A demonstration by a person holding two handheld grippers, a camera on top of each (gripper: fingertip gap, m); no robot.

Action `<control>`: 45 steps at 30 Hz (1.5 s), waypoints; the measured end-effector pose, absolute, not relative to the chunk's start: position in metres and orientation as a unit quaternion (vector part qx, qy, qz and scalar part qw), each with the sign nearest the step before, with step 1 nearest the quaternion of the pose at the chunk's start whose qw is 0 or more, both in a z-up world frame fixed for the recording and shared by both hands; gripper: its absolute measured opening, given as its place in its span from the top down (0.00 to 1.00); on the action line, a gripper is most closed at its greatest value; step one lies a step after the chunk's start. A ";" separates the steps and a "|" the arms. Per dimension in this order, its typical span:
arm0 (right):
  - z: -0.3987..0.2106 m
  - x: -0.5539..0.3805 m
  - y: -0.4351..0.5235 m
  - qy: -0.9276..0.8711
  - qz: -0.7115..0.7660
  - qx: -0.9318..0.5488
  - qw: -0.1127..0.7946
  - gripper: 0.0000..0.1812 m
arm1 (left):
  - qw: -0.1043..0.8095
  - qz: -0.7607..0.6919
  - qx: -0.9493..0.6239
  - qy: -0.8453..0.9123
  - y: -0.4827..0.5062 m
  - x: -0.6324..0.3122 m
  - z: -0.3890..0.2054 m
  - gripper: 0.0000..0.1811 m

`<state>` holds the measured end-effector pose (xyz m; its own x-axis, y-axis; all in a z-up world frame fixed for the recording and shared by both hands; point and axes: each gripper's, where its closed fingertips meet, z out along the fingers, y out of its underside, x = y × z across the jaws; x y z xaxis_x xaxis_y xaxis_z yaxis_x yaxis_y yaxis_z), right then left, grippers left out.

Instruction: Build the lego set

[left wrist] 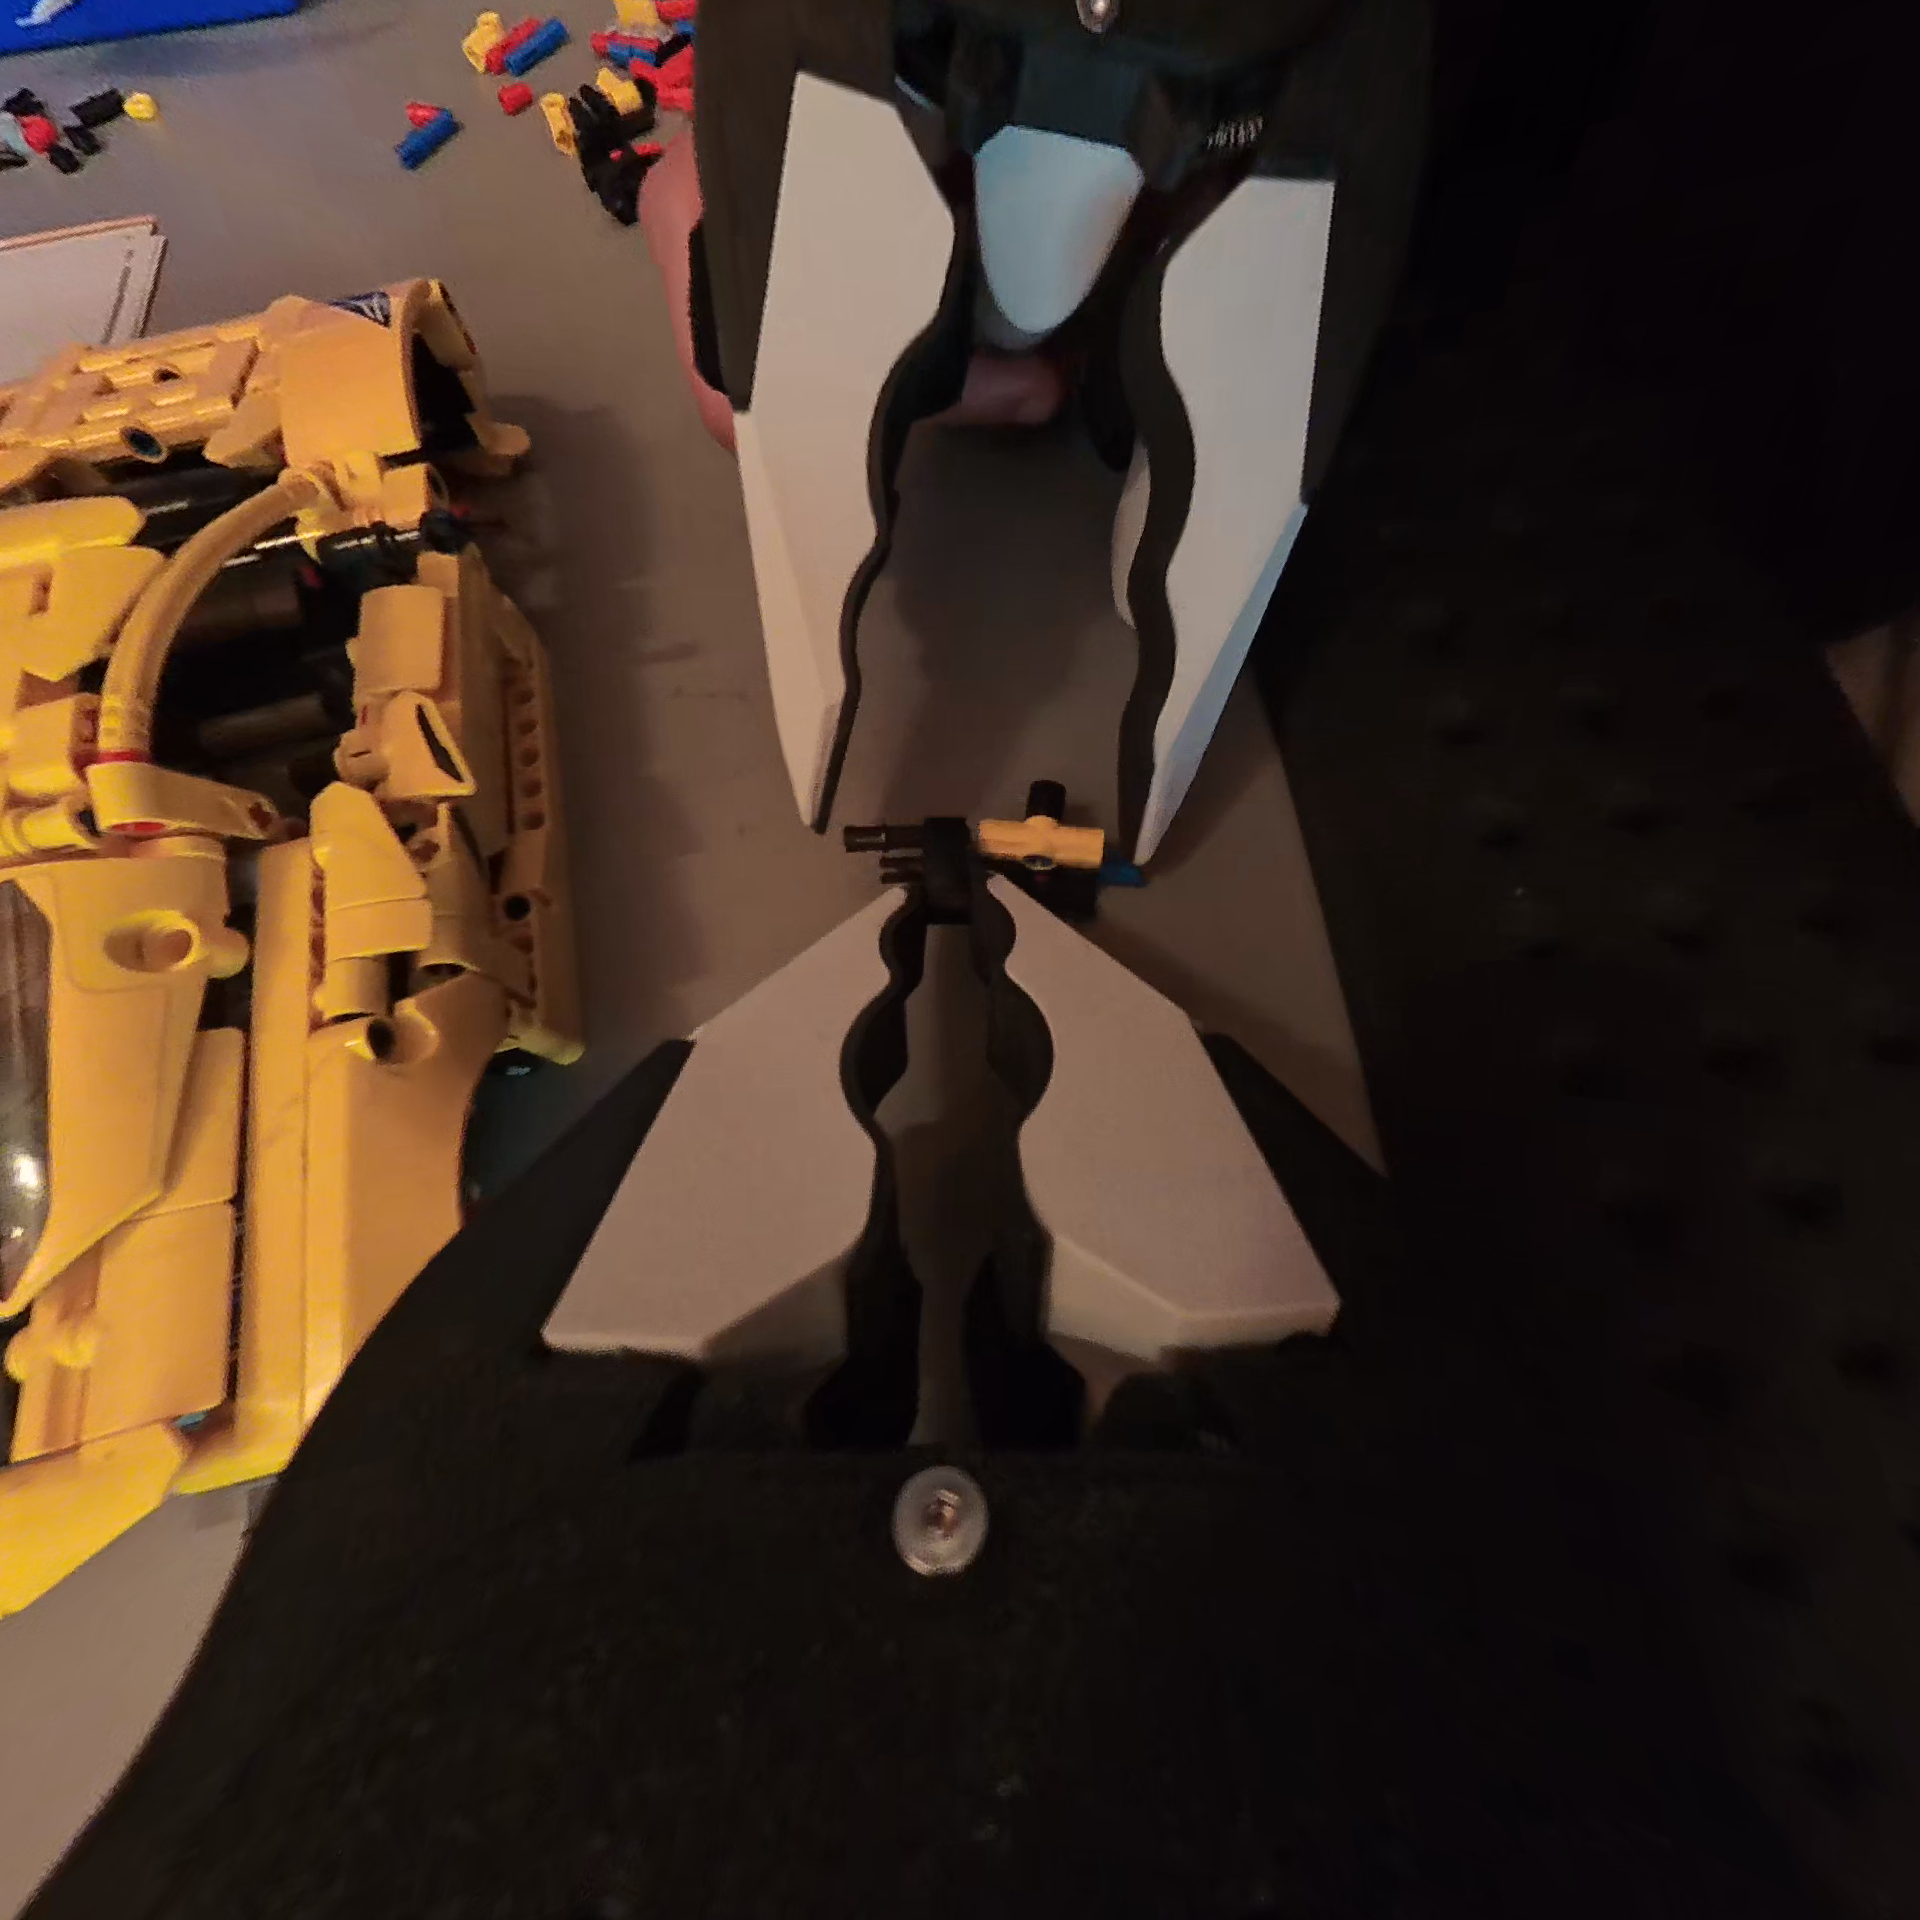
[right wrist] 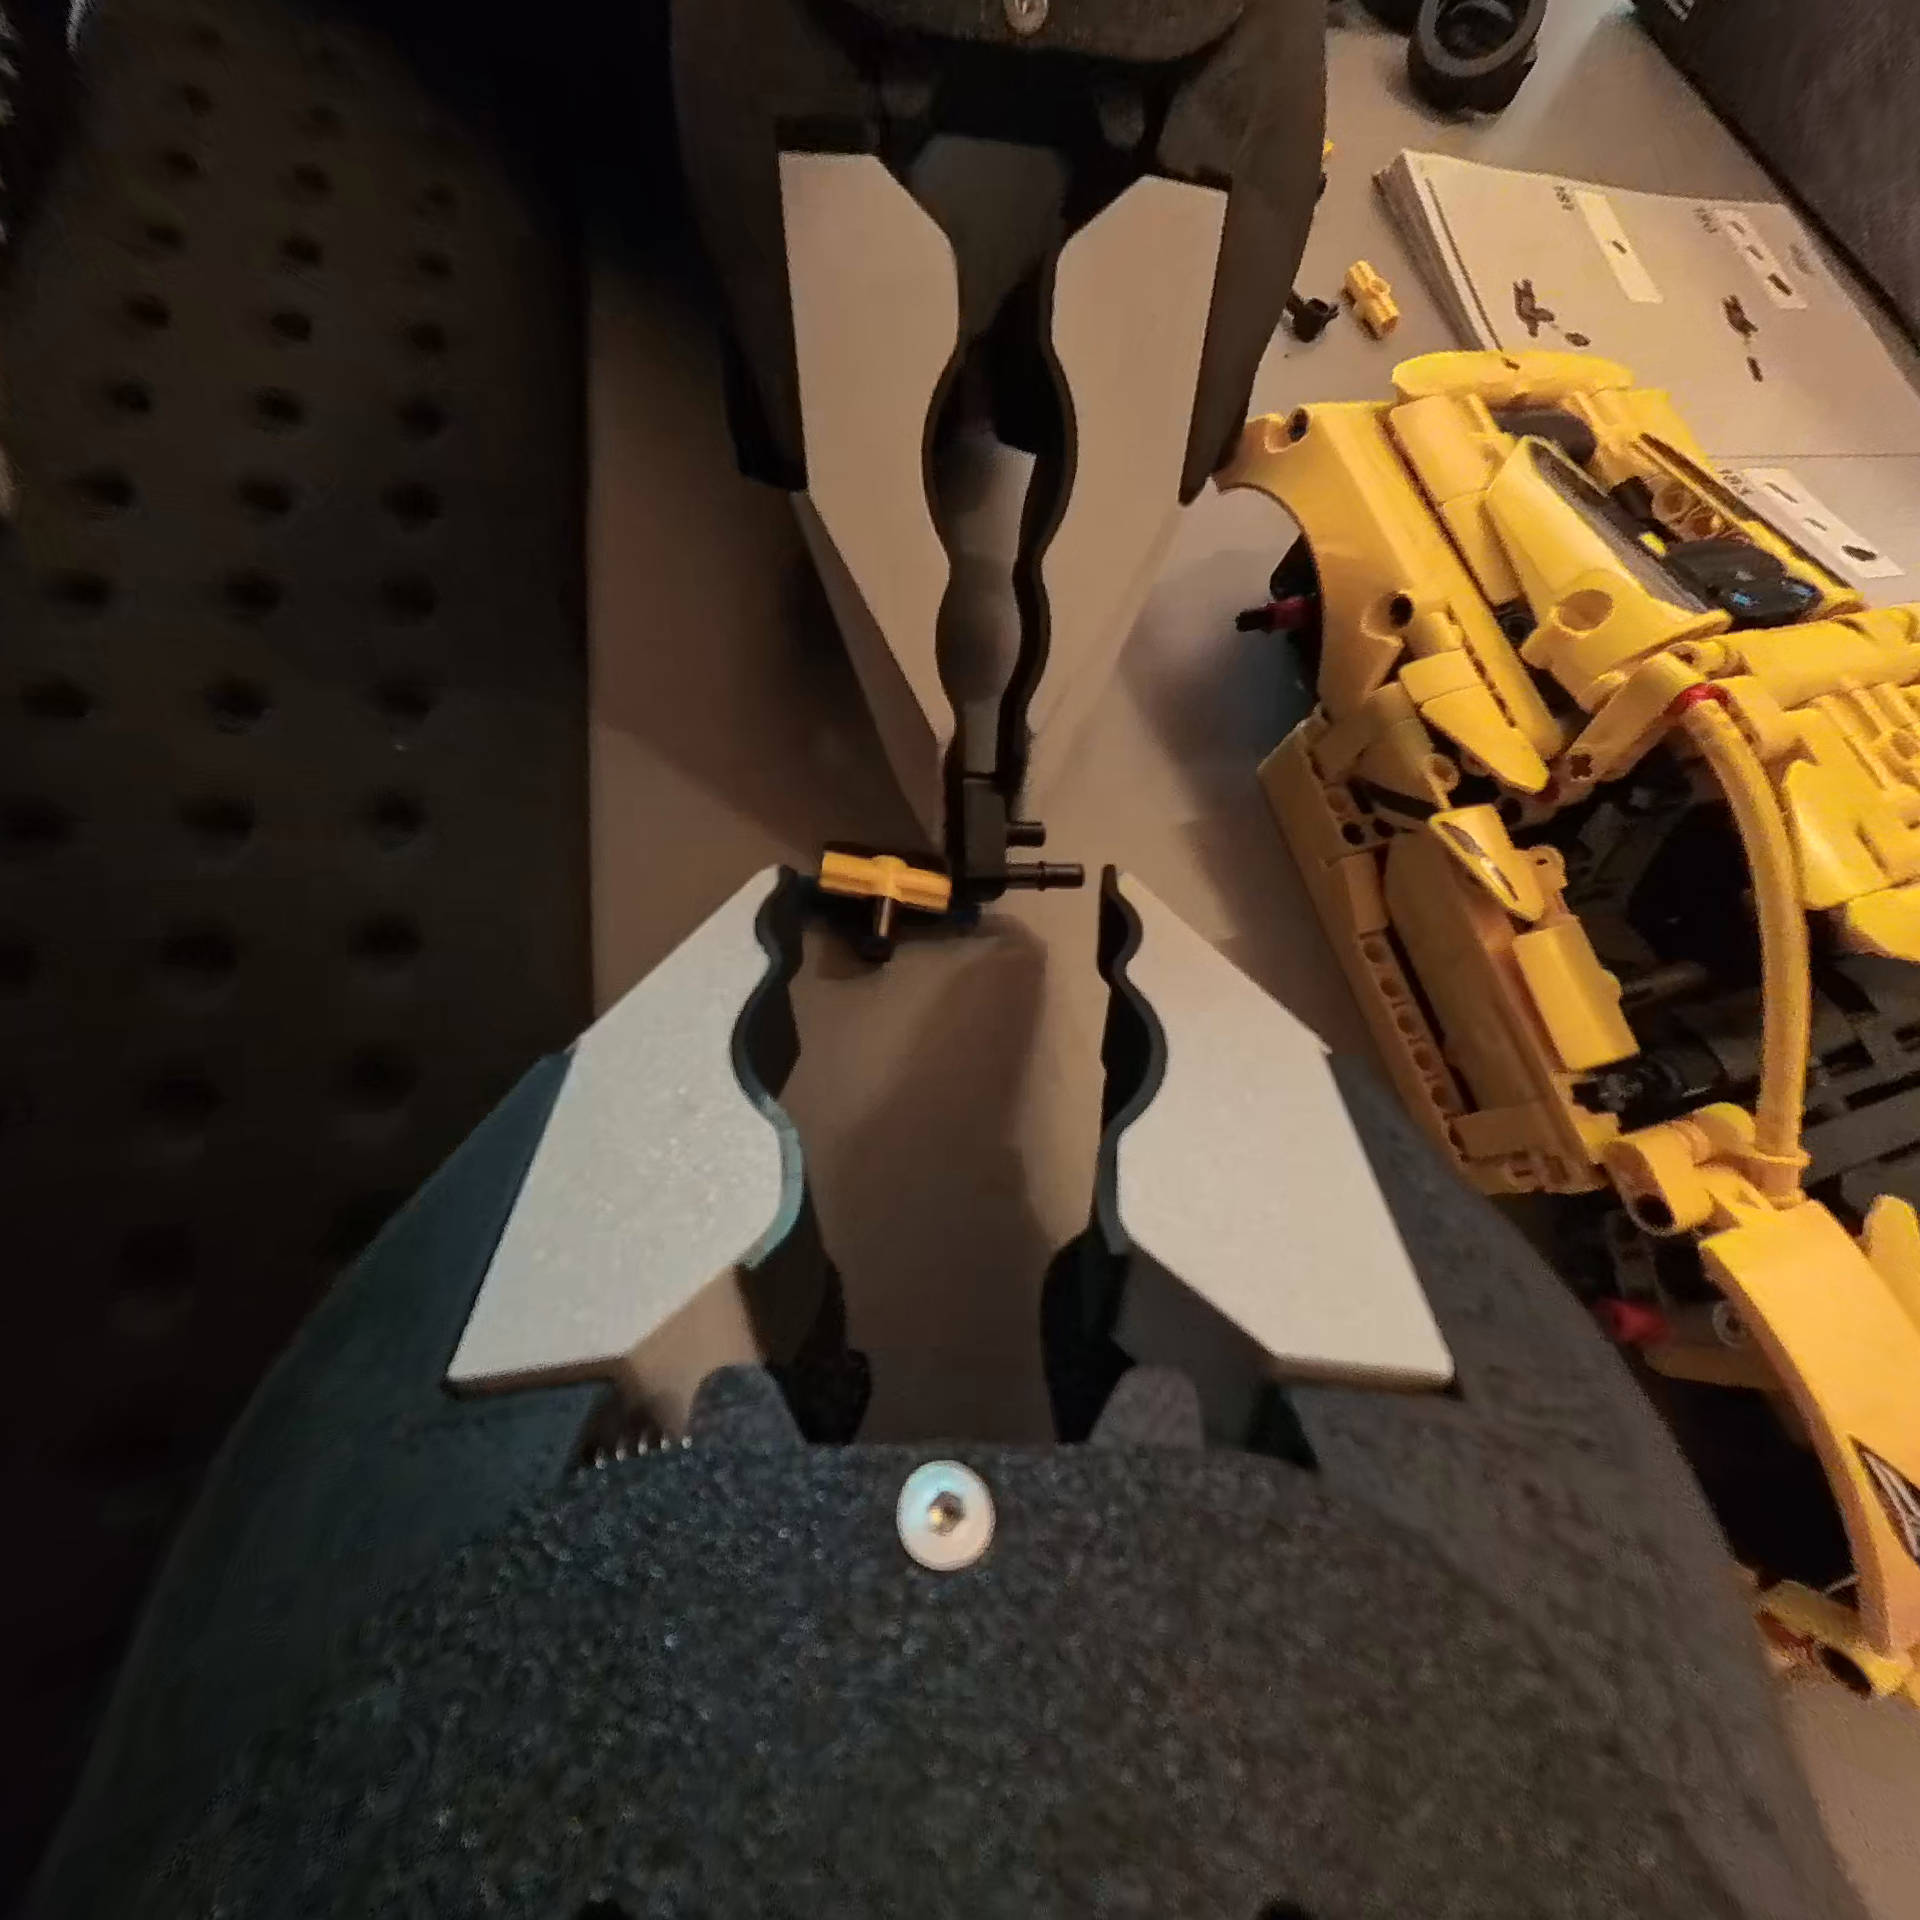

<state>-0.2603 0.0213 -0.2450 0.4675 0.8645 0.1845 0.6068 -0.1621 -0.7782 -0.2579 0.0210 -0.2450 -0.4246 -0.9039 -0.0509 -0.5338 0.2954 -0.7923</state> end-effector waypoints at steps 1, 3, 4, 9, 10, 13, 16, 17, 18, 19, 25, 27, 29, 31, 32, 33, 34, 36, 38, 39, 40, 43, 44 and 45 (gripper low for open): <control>-0.246 -0.260 0.022 -0.494 0.149 -0.747 0.418 0.69 | 0.255 -0.358 -0.472 0.765 0.021 -0.258 -0.246 0.96; -0.248 -0.261 0.022 -0.498 0.148 -0.749 0.412 0.69 | 0.256 -0.349 -0.470 0.769 0.021 -0.258 -0.248 0.96; -0.250 -0.261 0.022 -0.498 0.148 -0.751 0.408 0.69 | 0.258 -0.347 -0.467 0.771 0.020 -0.258 -0.249 0.96; -0.249 -0.261 0.021 -0.496 0.160 -0.752 0.404 0.69 | 0.265 -0.352 -0.466 0.767 0.020 -0.257 -0.244 0.96; -0.247 -0.261 0.022 -0.493 0.163 -0.751 0.407 0.69 | 0.266 -0.353 -0.466 0.767 0.020 -0.257 -0.244 0.96; -0.243 -0.257 0.024 -0.472 0.176 -0.757 0.415 0.69 | 0.267 -0.351 -0.465 0.768 0.020 -0.257 -0.243 0.96; -0.240 -0.253 0.019 -0.446 0.189 -0.777 0.401 0.68 | 0.267 -0.347 -0.462 0.771 0.019 -0.258 -0.243 0.96; -0.237 -0.253 0.016 -0.440 0.197 -0.781 0.398 0.70 | 0.267 -0.349 -0.462 0.771 0.019 -0.258 -0.242 0.96; -0.233 -0.253 0.011 -0.435 0.214 -0.781 0.394 0.73 | 0.265 -0.351 -0.462 0.770 0.019 -0.258 -0.241 0.96; -0.230 -0.255 0.006 -0.430 0.235 -0.779 0.391 0.77 | 0.265 -0.352 -0.464 0.769 0.019 -0.258 -0.241 0.96; -0.239 -0.262 -0.005 -0.436 0.267 -0.787 0.345 0.82 | 0.260 -0.348 -0.475 0.765 0.023 -0.258 -0.244 0.96; -0.243 -0.264 -0.004 -0.441 0.263 -0.788 0.341 0.82 | 0.258 -0.347 -0.474 0.767 0.022 -0.258 -0.245 0.96; -0.243 -0.266 -0.003 -0.443 0.262 -0.787 0.340 0.82 | 0.257 -0.343 -0.473 0.770 0.021 -0.258 -0.247 0.96; -0.243 -0.267 -0.001 -0.443 0.266 -0.787 0.339 0.82 | 0.255 -0.339 -0.471 0.773 0.021 -0.259 -0.248 0.96; -0.242 -0.267 -0.001 -0.442 0.268 -0.786 0.340 0.82 | 0.255 -0.337 -0.471 0.774 0.021 -0.259 -0.249 0.96; -0.242 -0.268 -0.001 -0.443 0.269 -0.784 0.341 0.82 | 0.254 -0.336 -0.472 0.775 0.021 -0.259 -0.249 0.96; -0.242 -0.269 -0.001 -0.445 0.267 -0.783 0.343 0.82 | 0.254 -0.336 -0.472 0.775 0.021 -0.259 -0.249 0.96; -0.242 -0.270 0.000 -0.449 0.265 -0.780 0.345 0.82 | 0.253 -0.335 -0.473 0.774 0.021 -0.259 -0.249 0.96; -0.243 -0.271 0.000 -0.452 0.264 -0.780 0.344 0.83 | 0.253 -0.335 -0.473 0.774 0.022 -0.259 -0.249 0.96; -0.244 -0.272 0.000 -0.453 0.263 -0.779 0.344 0.83 | 0.251 -0.335 -0.474 0.775 0.022 -0.260 -0.249 0.96; -0.244 -0.271 0.000 -0.452 0.262 -0.780 0.345 0.83 | 0.251 -0.334 -0.474 0.775 0.022 -0.260 -0.249 0.96; -0.244 -0.268 0.001 -0.454 0.249 -0.782 0.347 0.83 | 0.254 -0.326 -0.470 0.780 0.023 -0.262 -0.249 0.96; -0.243 -0.268 -0.001 -0.454 0.253 -0.781 0.346 0.85 | 0.254 -0.325 -0.467 0.782 0.023 -0.263 -0.248 0.96; -0.242 -0.268 -0.003 -0.455 0.260 -0.779 0.345 0.86 | 0.256 -0.323 -0.464 0.784 0.024 -0.264 -0.247 0.96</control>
